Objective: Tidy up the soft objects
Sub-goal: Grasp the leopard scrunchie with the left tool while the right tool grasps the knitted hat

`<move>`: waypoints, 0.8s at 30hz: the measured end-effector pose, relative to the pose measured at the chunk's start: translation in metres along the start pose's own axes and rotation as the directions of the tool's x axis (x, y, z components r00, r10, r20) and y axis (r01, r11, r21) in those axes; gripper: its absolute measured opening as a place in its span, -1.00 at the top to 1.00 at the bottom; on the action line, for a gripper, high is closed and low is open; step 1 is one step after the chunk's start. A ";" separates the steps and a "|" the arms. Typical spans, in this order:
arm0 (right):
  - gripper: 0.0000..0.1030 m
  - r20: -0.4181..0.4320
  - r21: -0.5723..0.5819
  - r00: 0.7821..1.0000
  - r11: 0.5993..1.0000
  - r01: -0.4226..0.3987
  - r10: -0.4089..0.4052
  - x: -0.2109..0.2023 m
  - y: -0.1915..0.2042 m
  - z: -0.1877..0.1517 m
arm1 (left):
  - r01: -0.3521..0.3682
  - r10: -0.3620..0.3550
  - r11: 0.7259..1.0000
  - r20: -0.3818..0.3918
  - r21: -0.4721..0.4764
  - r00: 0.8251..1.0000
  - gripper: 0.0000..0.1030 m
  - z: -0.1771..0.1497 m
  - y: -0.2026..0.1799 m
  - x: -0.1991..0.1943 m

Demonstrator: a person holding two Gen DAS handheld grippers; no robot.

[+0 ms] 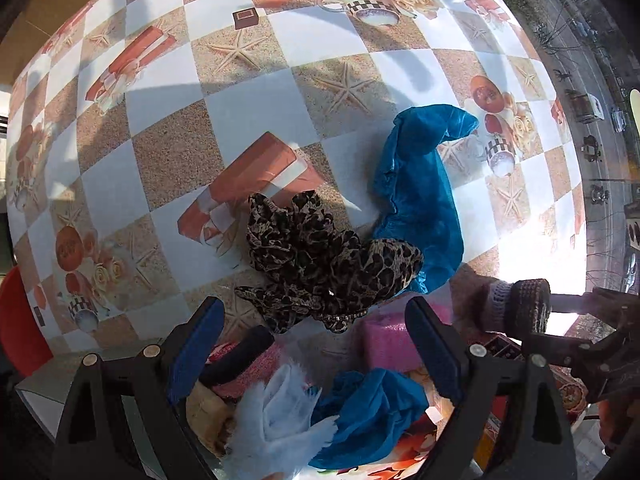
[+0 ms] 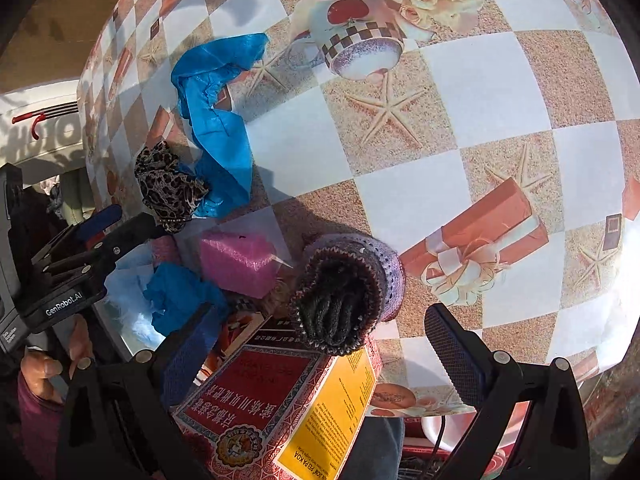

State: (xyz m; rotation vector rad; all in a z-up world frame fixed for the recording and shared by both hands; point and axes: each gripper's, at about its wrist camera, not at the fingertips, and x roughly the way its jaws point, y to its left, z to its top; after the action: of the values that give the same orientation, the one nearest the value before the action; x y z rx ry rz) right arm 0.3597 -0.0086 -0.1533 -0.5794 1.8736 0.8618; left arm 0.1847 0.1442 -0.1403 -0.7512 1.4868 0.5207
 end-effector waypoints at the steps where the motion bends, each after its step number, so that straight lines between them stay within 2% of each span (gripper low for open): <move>1: -0.98 -0.016 -0.012 1.000 1.000 0.024 -0.024 0.006 0.000 0.003 | -0.006 0.006 1.000 -0.009 -0.005 1.000 -0.82 0.003 0.000 0.006; 5: -0.98 -0.055 -0.105 0.985 0.982 0.159 -0.166 0.029 0.008 0.009 | -0.029 0.027 0.999 -0.045 -0.039 0.999 -0.82 0.009 0.004 0.025; 11: -1.00 -0.048 -0.214 0.926 0.910 0.356 -0.374 0.057 0.015 0.001 | -0.038 0.033 0.997 -0.077 -0.071 0.996 -0.82 0.008 0.009 0.040; 15: -1.00 -0.055 -0.240 0.898 0.878 0.413 -0.437 0.065 0.019 -0.004 | -0.050 0.044 0.997 -0.082 -0.061 0.996 -0.80 0.010 0.007 0.042; 16: -1.00 -0.051 -0.232 0.902 0.884 0.407 -0.429 0.064 0.018 -0.005 | -0.047 0.042 0.997 -0.081 -0.056 0.996 -0.78 0.012 0.004 0.043; 17: -1.00 -0.048 -0.219 0.914 0.897 0.384 -0.403 0.061 0.016 -0.006 | -0.037 0.033 0.998 -0.077 -0.052 0.996 -0.68 0.013 0.002 0.042; 18: -0.90 -0.049 -0.198 0.929 0.916 0.350 -0.366 0.057 0.012 -0.007 | -0.017 0.013 0.999 -0.072 -0.051 0.997 -0.46 0.013 0.002 0.041; 19: -0.66 -0.040 -0.183 0.934 0.922 0.341 -0.354 0.052 0.009 -0.010 | 0.015 -0.018 0.999 -0.066 -0.050 0.998 -0.31 0.012 0.001 0.039; 20: -0.52 -0.027 -0.184 0.931 0.918 0.353 -0.363 0.048 0.010 -0.011 | 0.040 -0.043 0.998 -0.059 -0.052 0.997 -0.01 0.011 0.000 0.037; 21: -0.12 -0.014 -0.189 0.932 0.916 0.353 -0.362 0.044 0.009 -0.013 | 0.037 -0.040 0.998 -0.051 -0.050 0.998 0.00 0.010 -0.001 0.035; 22: 0.14 -0.004 -0.191 0.939 0.921 0.338 -0.345 0.039 0.008 -0.016 | 0.025 -0.026 0.999 -0.035 -0.040 0.999 0.01 0.008 -0.003 0.032; 24: 0.14 0.009 -0.170 0.950 0.936 0.308 -0.312 0.031 0.002 -0.020 | 0.010 -0.010 0.999 -0.003 -0.031 1.000 0.04 0.004 -0.006 0.024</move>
State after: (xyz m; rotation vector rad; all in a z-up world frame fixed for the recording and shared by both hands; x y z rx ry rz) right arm 0.3339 -0.0236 -0.1753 -0.9635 1.6745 0.8097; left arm 0.1930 0.1400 -0.1632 -0.7837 1.4795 0.5364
